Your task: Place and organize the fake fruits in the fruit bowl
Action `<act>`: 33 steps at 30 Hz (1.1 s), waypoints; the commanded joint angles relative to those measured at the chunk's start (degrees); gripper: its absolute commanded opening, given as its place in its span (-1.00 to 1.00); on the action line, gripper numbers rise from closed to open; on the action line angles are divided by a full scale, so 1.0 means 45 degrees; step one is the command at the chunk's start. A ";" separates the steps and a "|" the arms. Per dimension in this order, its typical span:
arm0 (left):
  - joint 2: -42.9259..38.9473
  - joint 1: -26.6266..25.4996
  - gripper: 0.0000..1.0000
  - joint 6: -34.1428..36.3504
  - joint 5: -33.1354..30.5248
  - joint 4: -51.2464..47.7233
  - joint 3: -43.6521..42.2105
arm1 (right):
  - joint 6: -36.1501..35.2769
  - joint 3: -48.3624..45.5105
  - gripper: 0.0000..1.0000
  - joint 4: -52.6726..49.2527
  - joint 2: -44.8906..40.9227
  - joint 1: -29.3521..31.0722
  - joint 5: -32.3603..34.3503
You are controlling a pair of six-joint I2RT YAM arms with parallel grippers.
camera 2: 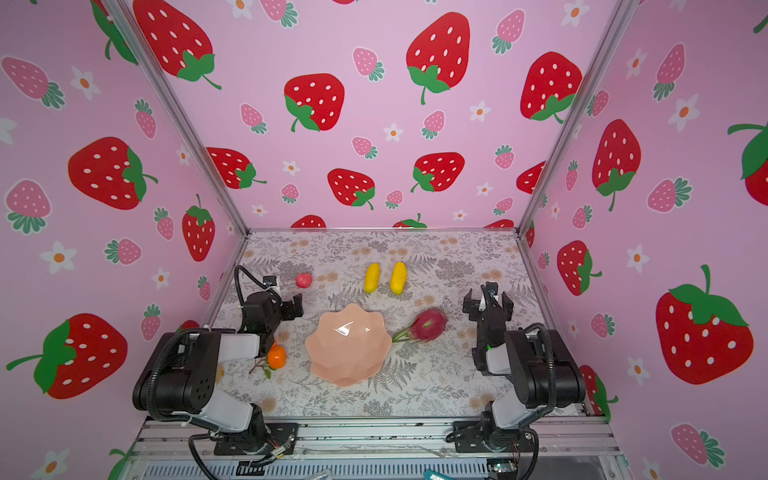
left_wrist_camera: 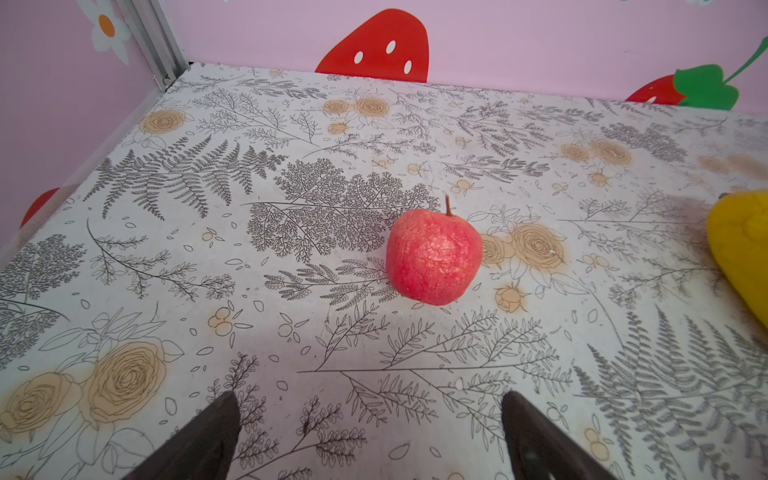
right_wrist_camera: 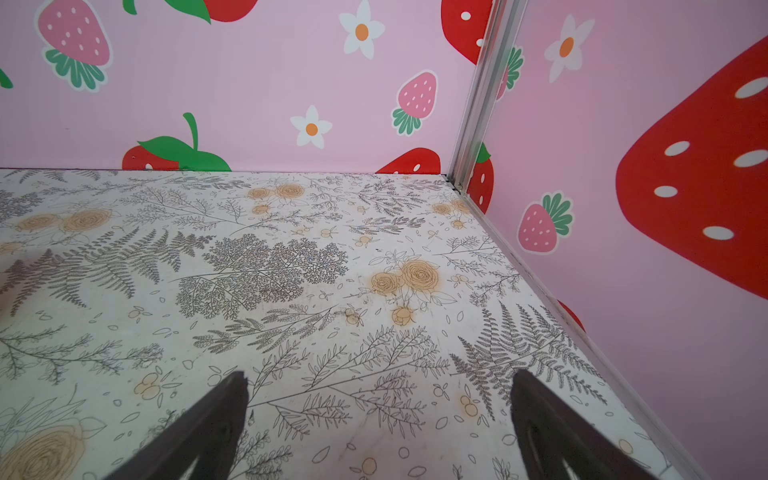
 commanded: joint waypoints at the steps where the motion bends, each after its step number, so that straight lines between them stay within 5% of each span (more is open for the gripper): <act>1: -0.0076 0.0070 0.98 0.0200 0.0114 0.0146 0.0293 | -0.0146 0.0194 0.99 0.0121 0.0070 0.0002 0.0161; 7: -0.0117 0.0064 0.98 0.0180 0.0094 0.0241 0.0239 | -0.0099 0.0088 0.99 0.0325 -0.0013 0.0002 0.0208; 10: -0.1115 0.0069 0.98 -0.0291 -0.0998 -0.0508 0.0269 | 0.0175 -0.0198 0.99 -0.0164 -0.1270 0.0137 0.1325; 13: -0.2998 -0.0114 0.98 -0.0937 -0.2847 -0.3138 0.0943 | 0.1238 0.0412 0.99 -0.4048 -0.3922 0.0171 0.2354; 16: -0.4583 -0.0787 0.98 -0.3134 -0.4900 -0.7727 0.3009 | 0.3812 0.2584 0.99 -1.0382 -0.5917 0.0177 0.1908; 20: -0.5460 -0.2580 0.98 -0.3423 -0.2310 -1.2950 0.6267 | 0.7228 0.5971 0.99 -1.7704 -0.5684 0.0821 0.0005; 26: -0.6027 -0.5099 0.98 -0.1433 0.5369 -1.4479 0.6125 | 1.0541 0.6908 0.99 -2.0857 -0.5446 0.3591 -0.0694; 30: -0.5447 -0.8646 0.98 0.0842 0.3801 -1.3259 0.6076 | 1.0562 0.6903 0.99 -2.1351 -0.6011 0.3801 -0.1056; 33: -0.3740 -1.0170 0.98 0.2840 0.2887 -1.2158 0.6684 | 1.0485 0.6508 0.99 -2.1687 -0.6706 0.3774 -0.1261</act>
